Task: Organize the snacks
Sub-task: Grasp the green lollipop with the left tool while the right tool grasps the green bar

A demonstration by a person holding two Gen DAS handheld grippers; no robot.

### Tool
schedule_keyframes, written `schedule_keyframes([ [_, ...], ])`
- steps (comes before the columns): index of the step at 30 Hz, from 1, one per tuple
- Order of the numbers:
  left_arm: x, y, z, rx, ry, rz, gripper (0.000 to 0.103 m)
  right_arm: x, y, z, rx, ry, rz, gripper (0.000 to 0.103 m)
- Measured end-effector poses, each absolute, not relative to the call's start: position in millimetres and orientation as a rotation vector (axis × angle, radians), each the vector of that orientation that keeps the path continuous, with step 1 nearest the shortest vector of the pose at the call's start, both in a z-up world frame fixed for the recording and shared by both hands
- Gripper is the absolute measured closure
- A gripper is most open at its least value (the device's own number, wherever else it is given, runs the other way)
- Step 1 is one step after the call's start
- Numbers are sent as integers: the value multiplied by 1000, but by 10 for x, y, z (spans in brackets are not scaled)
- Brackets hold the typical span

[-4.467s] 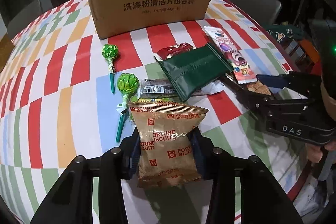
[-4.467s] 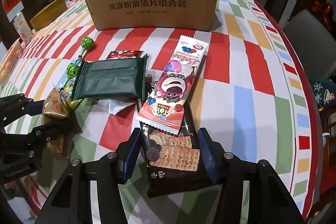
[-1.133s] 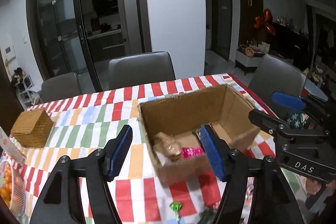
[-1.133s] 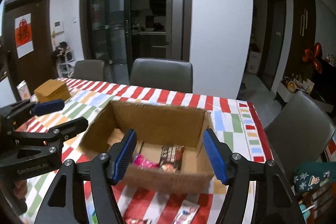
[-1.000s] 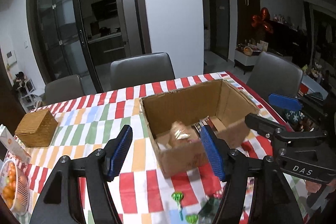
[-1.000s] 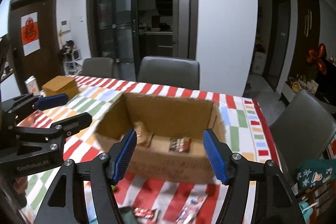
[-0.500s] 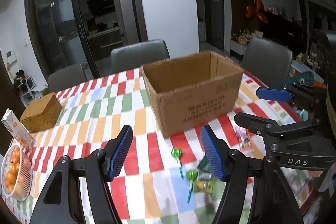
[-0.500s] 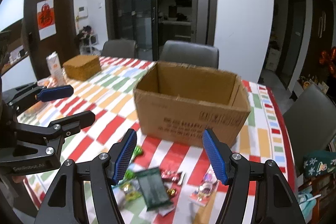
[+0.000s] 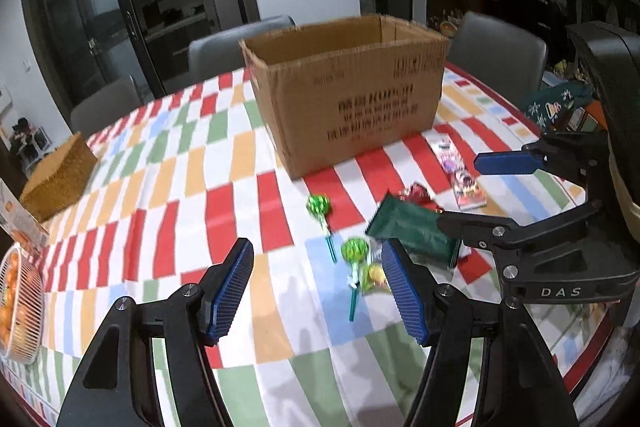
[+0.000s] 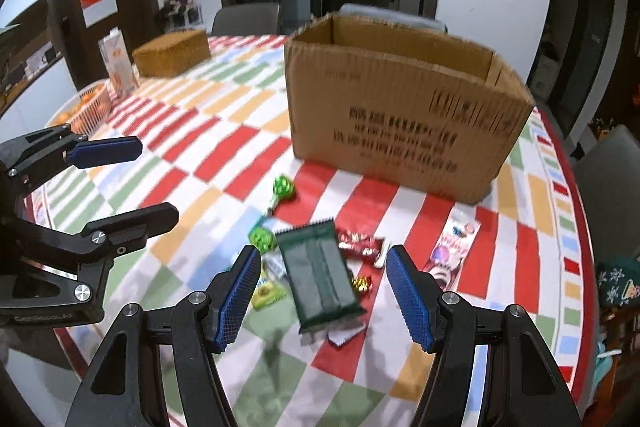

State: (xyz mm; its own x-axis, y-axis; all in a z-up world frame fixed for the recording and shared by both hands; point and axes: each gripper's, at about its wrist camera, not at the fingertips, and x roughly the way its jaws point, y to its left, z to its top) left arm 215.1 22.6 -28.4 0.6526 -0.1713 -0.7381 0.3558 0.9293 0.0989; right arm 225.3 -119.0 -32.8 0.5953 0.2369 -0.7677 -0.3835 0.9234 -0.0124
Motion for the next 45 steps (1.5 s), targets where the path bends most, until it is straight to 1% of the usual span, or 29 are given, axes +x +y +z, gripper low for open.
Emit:
schedule_keyframes([
  [4, 2225, 222, -485, 237, 856, -330, 38, 2312, -1187, -498, -197, 909, 367, 37],
  [9, 2356, 200, -723, 227, 906, -355, 42, 2403, -1174, -676, -221, 954, 366, 37],
  [18, 2532, 165, -943, 212, 947, -396, 48, 2546, -1145, -885, -223, 1010, 381, 41],
  [20, 2584, 158, -985, 204, 957, -404, 53, 2577, -1130, -918, -218, 1022, 393, 42],
  [25, 2709, 130, -1091, 170, 992, -432, 61, 2638, -1101, -990, -212, 1043, 404, 45],
  [28, 2745, 107, -1121, 152, 999, -447, 62, 2670, -1105, -1018, -196, 1052, 407, 47],
  [30, 2774, 86, -1138, 142, 1002, -458, 64, 2687, -1117, -1037, -178, 1060, 416, 50],
  [35, 2839, 39, -1186, 116, 1018, -479, 72, 2708, -1142, -1051, -150, 1063, 422, 58],
  [37, 2846, 24, -1187, 115, 1015, -479, 75, 2712, -1147, -1053, -146, 1062, 422, 59],
  [45, 2815, 16, -1111, 117, 1000, -457, 76, 2663, -1201, -1006, -128, 1039, 403, 59],
])
